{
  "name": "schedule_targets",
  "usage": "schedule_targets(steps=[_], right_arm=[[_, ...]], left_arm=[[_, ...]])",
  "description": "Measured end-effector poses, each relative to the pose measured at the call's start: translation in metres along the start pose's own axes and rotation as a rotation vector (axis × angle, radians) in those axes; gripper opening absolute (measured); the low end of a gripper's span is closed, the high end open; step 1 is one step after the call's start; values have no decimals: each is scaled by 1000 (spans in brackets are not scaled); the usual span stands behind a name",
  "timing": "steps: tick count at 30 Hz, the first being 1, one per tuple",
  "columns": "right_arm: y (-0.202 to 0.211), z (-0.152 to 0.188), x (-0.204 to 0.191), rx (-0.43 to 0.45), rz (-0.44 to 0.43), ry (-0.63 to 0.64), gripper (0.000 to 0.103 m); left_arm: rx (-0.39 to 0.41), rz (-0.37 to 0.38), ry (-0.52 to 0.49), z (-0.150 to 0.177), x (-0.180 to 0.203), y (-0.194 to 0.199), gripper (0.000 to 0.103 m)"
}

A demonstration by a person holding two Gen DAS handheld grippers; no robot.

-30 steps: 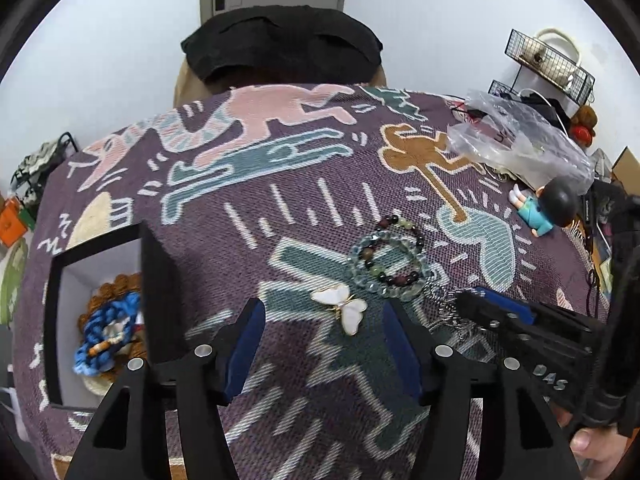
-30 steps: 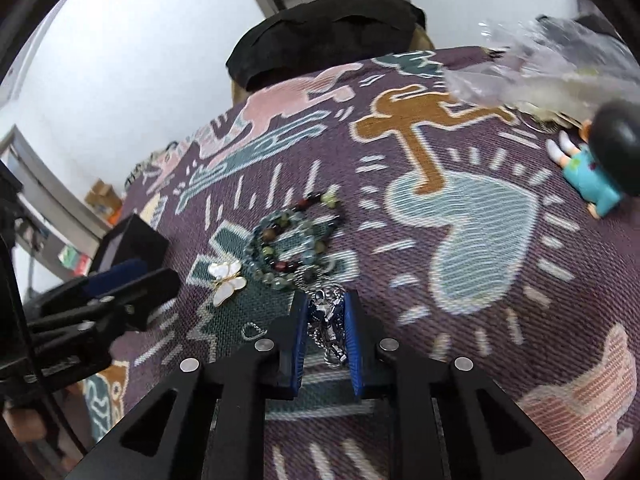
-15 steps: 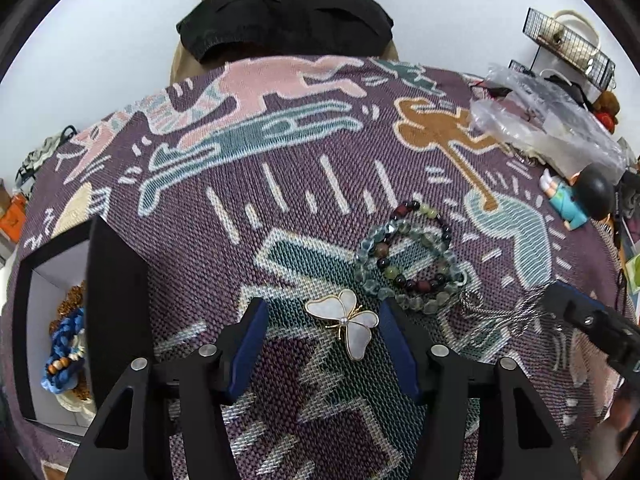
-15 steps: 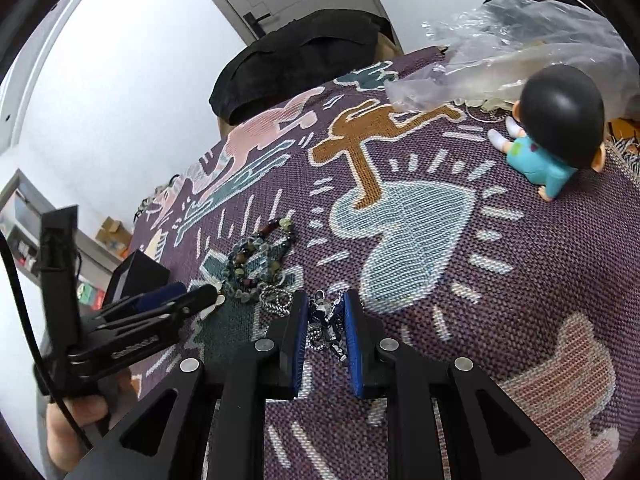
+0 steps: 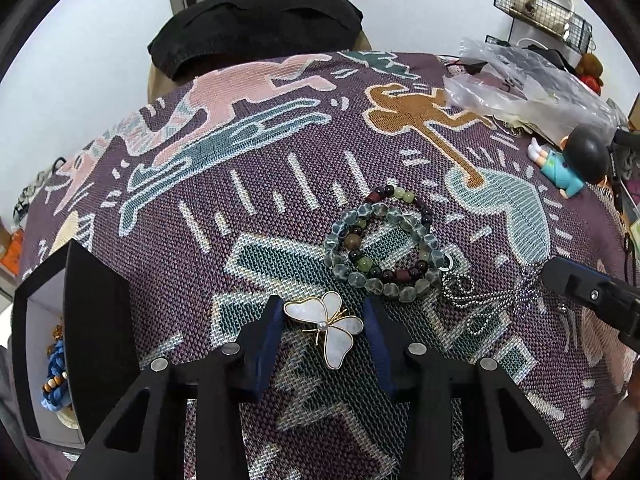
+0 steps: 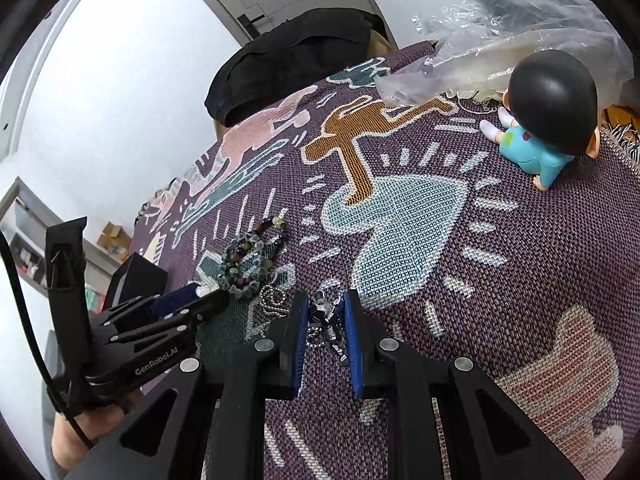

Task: Organize jewelry
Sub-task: 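Grasp the white butterfly brooch with the left gripper, then carry the silver chain to the black box with right gripper while left gripper carries the butterfly brooch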

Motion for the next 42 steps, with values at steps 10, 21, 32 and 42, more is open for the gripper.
schedule_targets(steps=[10, 21, 32, 42], right_arm=[[12, -7, -23, 31, -16, 36, 19], [18, -7, -56, 46, -31, 89, 19], [27, -7, -94, 63, -55, 148, 19], [46, -9, -157, 97, -94, 253, 19]], left_arm=[[33, -9, 28, -5, -17, 29, 2], [94, 51, 81, -5, -34, 63, 2], [167, 80, 133, -7, -57, 104, 2], [235, 14, 178, 8, -105, 149, 2]])
Point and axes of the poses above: each gripper's, at about its wrist camera, not at the fingertips, and y roughly against the way its jaws point, x to its right, z to its underside, the point moved 8 cm from there along -y, roughly the way its jaws point, and after that the axes turned 9 degrees about -y, right-handed, at the moved point
